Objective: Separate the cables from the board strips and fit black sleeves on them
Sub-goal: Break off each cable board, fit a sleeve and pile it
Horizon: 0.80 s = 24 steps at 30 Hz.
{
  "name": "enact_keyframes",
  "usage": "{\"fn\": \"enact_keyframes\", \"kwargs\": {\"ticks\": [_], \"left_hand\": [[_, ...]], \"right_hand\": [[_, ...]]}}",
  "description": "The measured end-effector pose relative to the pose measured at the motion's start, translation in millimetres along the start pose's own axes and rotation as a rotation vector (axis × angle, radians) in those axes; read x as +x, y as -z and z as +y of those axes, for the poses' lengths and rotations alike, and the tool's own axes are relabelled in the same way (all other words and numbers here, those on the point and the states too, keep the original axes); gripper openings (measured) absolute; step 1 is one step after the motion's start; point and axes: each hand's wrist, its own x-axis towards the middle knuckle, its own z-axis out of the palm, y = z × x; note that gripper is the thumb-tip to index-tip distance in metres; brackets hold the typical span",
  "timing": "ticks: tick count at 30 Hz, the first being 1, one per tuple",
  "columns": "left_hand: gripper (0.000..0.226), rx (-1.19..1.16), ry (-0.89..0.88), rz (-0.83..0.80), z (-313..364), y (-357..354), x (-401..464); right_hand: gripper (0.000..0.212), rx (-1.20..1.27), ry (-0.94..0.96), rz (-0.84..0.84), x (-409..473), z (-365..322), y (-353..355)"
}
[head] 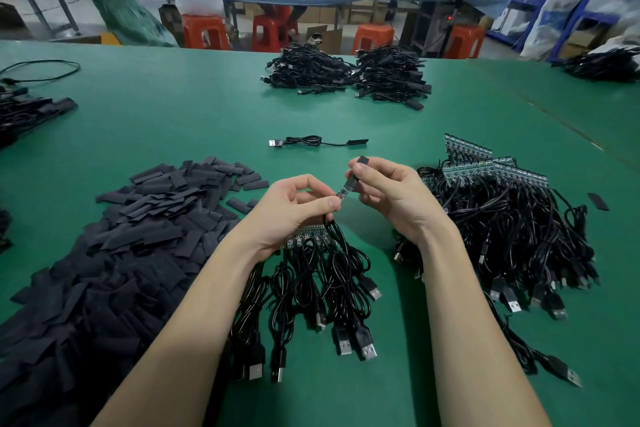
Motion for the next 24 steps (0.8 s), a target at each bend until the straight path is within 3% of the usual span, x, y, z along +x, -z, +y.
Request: {"fn": "enact_keyframes", "kwargs": {"ticks": [8,14,20,24], "left_hand": [[0.011,-0.113,-0.012,-0.114,2,6,-2],[0.011,-0.177,-0.026,-0.127,3,4,-3],[0.010,-0.133,-0.040,-0.120,4,5,-3],[0.013,-0.055,-0.054,-0.176,7,7,-4]], "right_hand": [[0.009,0.133,-0.022,-0.091,-6,-2,0],[0.006,0.087,0.070,-0.084,-8,-4,-7],[0.012,0.038,0.106,-0.110,-12,-9,-6],[0.011,0.063,0.036,-0.173,-14,-10,0]]}}
